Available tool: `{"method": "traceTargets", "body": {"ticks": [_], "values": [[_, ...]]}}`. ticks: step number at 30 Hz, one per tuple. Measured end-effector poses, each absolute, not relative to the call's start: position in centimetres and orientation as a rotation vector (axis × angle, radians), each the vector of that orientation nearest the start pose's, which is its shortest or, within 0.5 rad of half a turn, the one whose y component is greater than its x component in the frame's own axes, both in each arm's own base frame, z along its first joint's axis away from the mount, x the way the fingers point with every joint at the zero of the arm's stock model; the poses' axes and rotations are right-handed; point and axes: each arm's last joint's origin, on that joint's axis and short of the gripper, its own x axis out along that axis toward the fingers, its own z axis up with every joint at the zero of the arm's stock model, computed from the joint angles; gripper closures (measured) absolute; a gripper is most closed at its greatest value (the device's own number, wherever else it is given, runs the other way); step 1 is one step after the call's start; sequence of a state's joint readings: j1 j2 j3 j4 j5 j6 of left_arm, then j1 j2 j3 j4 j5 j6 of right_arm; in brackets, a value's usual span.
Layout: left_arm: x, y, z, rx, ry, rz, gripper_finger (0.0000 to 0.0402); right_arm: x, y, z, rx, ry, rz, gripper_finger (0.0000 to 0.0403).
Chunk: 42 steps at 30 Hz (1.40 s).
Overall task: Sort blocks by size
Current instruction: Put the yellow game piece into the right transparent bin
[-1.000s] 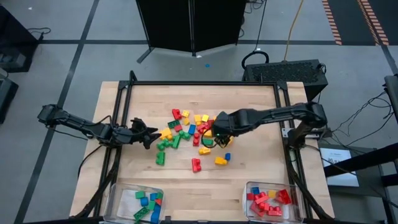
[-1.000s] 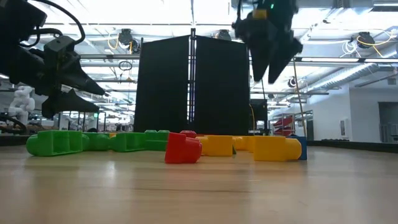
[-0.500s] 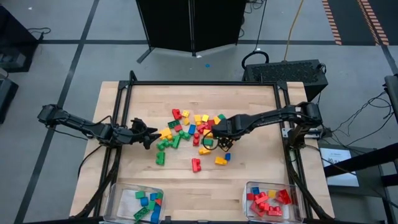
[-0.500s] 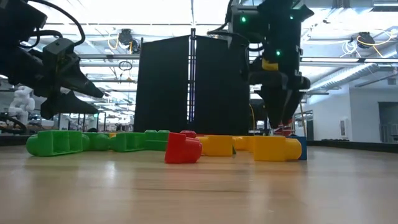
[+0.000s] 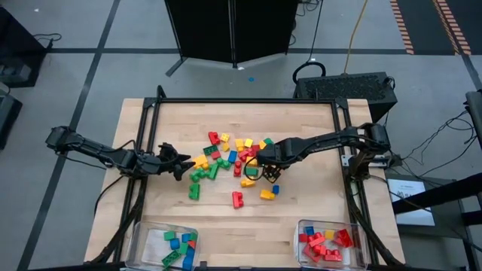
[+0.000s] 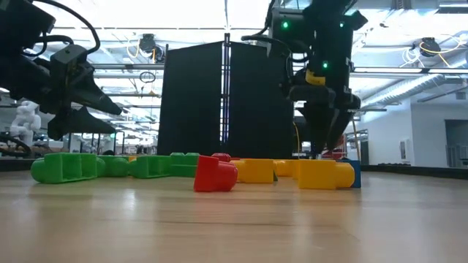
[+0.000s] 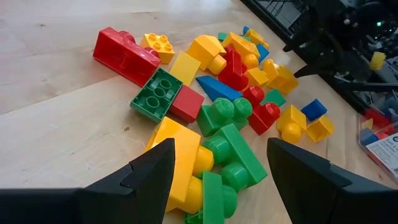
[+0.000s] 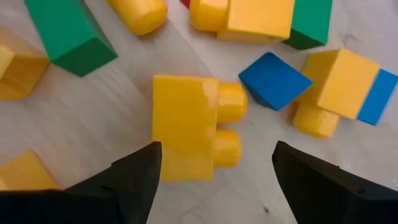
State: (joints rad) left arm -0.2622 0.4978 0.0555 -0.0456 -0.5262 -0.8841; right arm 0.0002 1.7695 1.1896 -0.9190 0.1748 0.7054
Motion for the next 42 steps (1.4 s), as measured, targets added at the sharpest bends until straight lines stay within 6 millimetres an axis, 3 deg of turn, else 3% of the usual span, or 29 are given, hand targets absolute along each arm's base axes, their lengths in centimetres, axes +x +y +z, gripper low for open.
{"method": "traceTargets", "body": {"ticks": [9,24,36,42], "values": [[11.7,-1.6,13.5,-0.674,0.306,0.437,0.0146,30.9,-1.1,16.0,0.513,1.360,-0.603,0.0105],[11.6,-1.6,13.4,-0.668,0.317,0.444,0.0146,32.1,-1.1,16.1,0.476,1.280,-0.484,0.0104],[11.6,-1.6,13.4,-0.668,0.316,0.444,0.0146,32.6,-0.5,16.1,0.641,1.289,-0.259,0.0042],[11.6,-1.6,13.4,-0.666,0.311,0.451,0.0146,32.3,-0.7,16.0,0.742,1.315,-0.333,0.0038]]}}
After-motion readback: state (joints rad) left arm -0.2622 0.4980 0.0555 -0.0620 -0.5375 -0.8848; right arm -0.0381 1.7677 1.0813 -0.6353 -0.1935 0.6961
